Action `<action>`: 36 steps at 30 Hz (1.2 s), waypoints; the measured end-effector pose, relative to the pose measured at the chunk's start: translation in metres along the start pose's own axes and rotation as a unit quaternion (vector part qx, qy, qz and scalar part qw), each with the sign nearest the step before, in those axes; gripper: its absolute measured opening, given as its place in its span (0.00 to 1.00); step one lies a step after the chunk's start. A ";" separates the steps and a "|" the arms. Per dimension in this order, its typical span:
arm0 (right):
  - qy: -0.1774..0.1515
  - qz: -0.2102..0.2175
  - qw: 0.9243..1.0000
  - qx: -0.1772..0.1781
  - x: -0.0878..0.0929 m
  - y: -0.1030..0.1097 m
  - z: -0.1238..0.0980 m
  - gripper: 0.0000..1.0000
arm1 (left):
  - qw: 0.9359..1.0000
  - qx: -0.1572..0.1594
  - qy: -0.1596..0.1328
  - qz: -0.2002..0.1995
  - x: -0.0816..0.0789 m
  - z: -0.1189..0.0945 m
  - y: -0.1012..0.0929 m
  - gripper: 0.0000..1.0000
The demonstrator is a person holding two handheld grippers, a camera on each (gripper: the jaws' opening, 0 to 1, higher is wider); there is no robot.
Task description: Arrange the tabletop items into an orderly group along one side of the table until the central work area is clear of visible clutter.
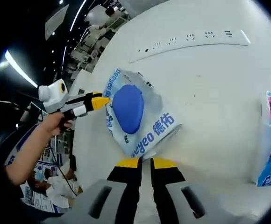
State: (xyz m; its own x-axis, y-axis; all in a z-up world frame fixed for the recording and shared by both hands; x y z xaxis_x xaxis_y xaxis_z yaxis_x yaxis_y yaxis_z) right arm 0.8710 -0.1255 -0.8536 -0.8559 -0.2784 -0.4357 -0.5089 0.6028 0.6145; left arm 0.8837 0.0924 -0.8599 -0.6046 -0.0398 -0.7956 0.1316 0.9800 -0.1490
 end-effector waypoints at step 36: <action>-0.087 -0.046 0.995 0.028 -0.036 -0.008 -0.055 0.00 | 0.999 0.032 -0.024 0.009 -0.023 -0.035 -0.045 0.00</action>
State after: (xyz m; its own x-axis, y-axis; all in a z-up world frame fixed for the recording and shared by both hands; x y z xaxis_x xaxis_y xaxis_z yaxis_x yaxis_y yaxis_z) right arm 0.9009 -0.1613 -0.8069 -0.7746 -0.2027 -0.5990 -0.5741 0.6226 0.5317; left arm 0.8645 0.0563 -0.8148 -0.5633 -0.0339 -0.8256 0.1927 0.9662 -0.1712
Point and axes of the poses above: the point that each gripper's makers call its tool centre point, and the gripper's own axes: z roughly forward along the fingers, y roughly to its left, x roughly out of its underside, the point moved 2 cm from there along -z, roughly backward along the fingers, and after that the axes turned 14 degrees about -y, right-handed, at the moved point
